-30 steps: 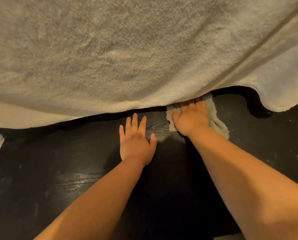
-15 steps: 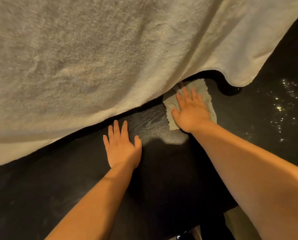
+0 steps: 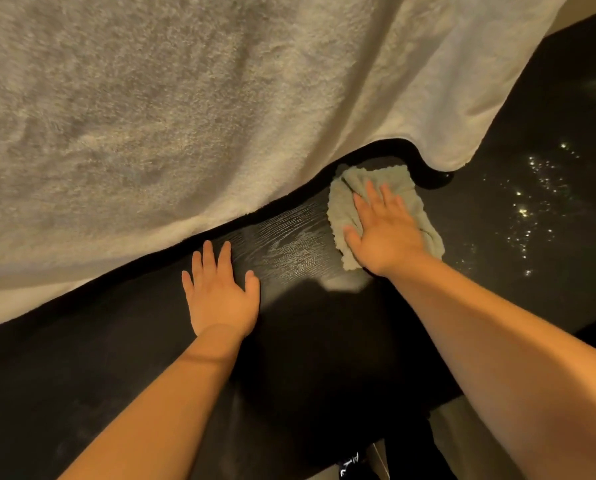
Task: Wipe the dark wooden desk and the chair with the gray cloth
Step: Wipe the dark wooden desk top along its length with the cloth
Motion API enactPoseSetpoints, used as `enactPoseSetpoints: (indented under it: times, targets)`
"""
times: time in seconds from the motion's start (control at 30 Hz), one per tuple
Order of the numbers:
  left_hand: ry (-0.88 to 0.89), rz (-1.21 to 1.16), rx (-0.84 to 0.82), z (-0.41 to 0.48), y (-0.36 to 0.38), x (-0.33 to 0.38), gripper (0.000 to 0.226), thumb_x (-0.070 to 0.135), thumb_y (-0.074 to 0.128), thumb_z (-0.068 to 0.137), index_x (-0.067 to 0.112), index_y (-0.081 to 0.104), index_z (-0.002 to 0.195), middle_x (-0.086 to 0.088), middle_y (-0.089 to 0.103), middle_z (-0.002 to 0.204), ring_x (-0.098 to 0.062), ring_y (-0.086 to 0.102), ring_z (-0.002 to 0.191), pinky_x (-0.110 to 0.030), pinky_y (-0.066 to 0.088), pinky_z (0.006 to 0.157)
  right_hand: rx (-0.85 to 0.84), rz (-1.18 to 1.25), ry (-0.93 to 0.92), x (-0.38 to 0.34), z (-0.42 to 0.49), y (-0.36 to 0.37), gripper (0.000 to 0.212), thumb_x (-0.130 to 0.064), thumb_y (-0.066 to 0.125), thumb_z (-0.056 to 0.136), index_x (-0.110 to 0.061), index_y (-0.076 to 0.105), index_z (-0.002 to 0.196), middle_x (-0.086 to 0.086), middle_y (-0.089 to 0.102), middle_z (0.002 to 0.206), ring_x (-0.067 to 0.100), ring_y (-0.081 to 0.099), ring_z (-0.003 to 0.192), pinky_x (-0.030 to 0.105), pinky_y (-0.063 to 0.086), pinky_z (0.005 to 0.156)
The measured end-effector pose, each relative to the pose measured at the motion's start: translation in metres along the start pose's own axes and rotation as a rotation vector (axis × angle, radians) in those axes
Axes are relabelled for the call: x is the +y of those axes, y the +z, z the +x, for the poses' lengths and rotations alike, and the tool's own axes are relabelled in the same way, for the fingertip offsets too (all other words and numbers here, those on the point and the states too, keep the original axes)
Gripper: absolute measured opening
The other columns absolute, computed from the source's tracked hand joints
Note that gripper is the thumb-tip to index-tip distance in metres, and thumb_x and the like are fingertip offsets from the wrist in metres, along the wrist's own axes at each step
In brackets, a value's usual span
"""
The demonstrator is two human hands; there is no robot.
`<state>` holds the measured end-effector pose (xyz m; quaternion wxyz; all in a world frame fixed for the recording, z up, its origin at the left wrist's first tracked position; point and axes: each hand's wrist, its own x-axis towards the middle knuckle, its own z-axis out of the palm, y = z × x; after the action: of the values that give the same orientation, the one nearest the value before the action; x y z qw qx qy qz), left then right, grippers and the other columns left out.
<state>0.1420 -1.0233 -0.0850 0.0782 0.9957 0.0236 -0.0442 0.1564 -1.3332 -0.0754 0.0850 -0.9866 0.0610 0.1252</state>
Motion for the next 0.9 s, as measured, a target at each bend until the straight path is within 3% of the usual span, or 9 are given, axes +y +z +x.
enactPoseSetpoints:
  times: [0.07, 0.13, 0.23, 0.3, 0.43, 0.57, 0.67, 0.8, 0.9]
  targets:
    - [0.001, 0.004, -0.001, -0.001, 0.0, 0.0, 0.073, 0.054, 0.042, 0.099, 0.027, 0.026, 0.165, -0.007, 0.014, 0.175, -0.028, 0.008, 0.161, -0.054, 0.008, 0.13, -0.003, 0.02, 0.03, -0.018, -0.01, 0.005, 0.078, -0.059, 0.014, 0.101, -0.02, 0.002, 0.168, 0.009, -0.015, 0.174, 0.03, -0.016, 0.16, 0.048, -0.005, 0.13]
    - [-0.001, 0.002, 0.0, -0.001, -0.001, 0.0, 0.072, 0.053, 0.043, 0.1, 0.027, 0.026, 0.165, -0.007, 0.014, 0.175, -0.028, 0.008, 0.161, -0.054, 0.007, 0.13, -0.021, 0.007, -0.07, -0.038, -0.035, 0.015, 0.079, -0.058, 0.007, 0.099, -0.021, -0.001, 0.168, 0.009, -0.021, 0.173, 0.03, -0.022, 0.159, 0.048, -0.008, 0.13]
    - [-0.003, 0.002, 0.003, -0.002, -0.002, 0.001, 0.071, 0.053, 0.042, 0.101, 0.027, 0.026, 0.165, -0.006, 0.014, 0.175, -0.028, 0.008, 0.161, -0.053, 0.008, 0.13, -0.025, 0.029, -0.3, -0.047, -0.086, 0.03, 0.077, -0.058, 0.013, 0.101, -0.018, 0.018, 0.167, 0.006, -0.01, 0.175, 0.028, -0.016, 0.16, 0.051, 0.003, 0.131]
    - [-0.004, 0.003, 0.009, -0.004, -0.003, 0.002, 0.071, 0.053, 0.042, 0.101, 0.026, 0.027, 0.165, -0.007, 0.014, 0.175, -0.028, 0.009, 0.161, -0.053, 0.008, 0.13, -0.062, 0.037, -0.396, -0.029, -0.088, 0.026, 0.077, -0.061, 0.021, 0.101, -0.02, 0.025, 0.165, 0.002, -0.005, 0.176, 0.022, -0.013, 0.161, 0.048, 0.002, 0.131]
    - [0.005, 0.011, 0.019, -0.003, -0.004, 0.003, 0.071, 0.053, 0.041, 0.101, 0.027, 0.027, 0.165, -0.007, 0.015, 0.175, -0.028, 0.009, 0.161, -0.052, 0.009, 0.131, 0.036, -0.023, -0.266, 0.022, -0.039, 0.013, 0.08, -0.061, 0.027, 0.102, -0.016, 0.019, 0.167, 0.009, -0.002, 0.176, 0.027, -0.01, 0.162, 0.053, 0.007, 0.131]
    - [-0.001, 0.007, 0.022, -0.005, -0.004, 0.003, 0.07, 0.053, 0.041, 0.102, 0.026, 0.027, 0.165, -0.006, 0.016, 0.175, -0.027, 0.009, 0.161, -0.051, 0.008, 0.131, -0.034, -0.005, -0.045, 0.025, -0.029, 0.006, 0.078, -0.061, 0.018, 0.104, -0.021, -0.001, 0.167, 0.006, -0.019, 0.174, 0.027, -0.02, 0.159, 0.045, -0.006, 0.13]
    - [0.001, 0.001, 0.017, -0.005, -0.005, 0.004, 0.07, 0.052, 0.04, 0.101, 0.026, 0.027, 0.165, -0.007, 0.016, 0.175, -0.028, 0.01, 0.161, -0.052, 0.008, 0.131, -0.048, -0.037, -0.125, -0.004, -0.08, 0.024, 0.076, -0.059, 0.007, 0.101, -0.022, -0.007, 0.166, 0.009, -0.024, 0.173, 0.03, -0.027, 0.157, 0.047, -0.008, 0.13]
    - [-0.001, -0.011, 0.038, -0.008, -0.007, 0.001, 0.067, 0.047, 0.042, 0.102, 0.022, 0.033, 0.163, -0.01, 0.022, 0.173, -0.031, 0.016, 0.159, -0.054, 0.013, 0.13, -0.05, -0.022, -0.351, -0.002, -0.13, 0.038, 0.067, -0.051, 0.022, 0.106, -0.021, 0.02, 0.166, 0.001, -0.012, 0.175, 0.021, -0.02, 0.16, 0.044, -0.006, 0.131]
    - [0.014, -0.023, 0.054, -0.008, -0.006, 0.003, 0.066, 0.046, 0.041, 0.1, 0.02, 0.038, 0.161, -0.012, 0.028, 0.171, -0.034, 0.022, 0.158, -0.055, 0.018, 0.129, -0.002, -0.018, -0.265, 0.03, -0.102, 0.029, 0.068, -0.054, 0.022, 0.107, -0.022, 0.019, 0.167, 0.0, -0.01, 0.176, 0.018, -0.02, 0.16, 0.046, -0.002, 0.131]
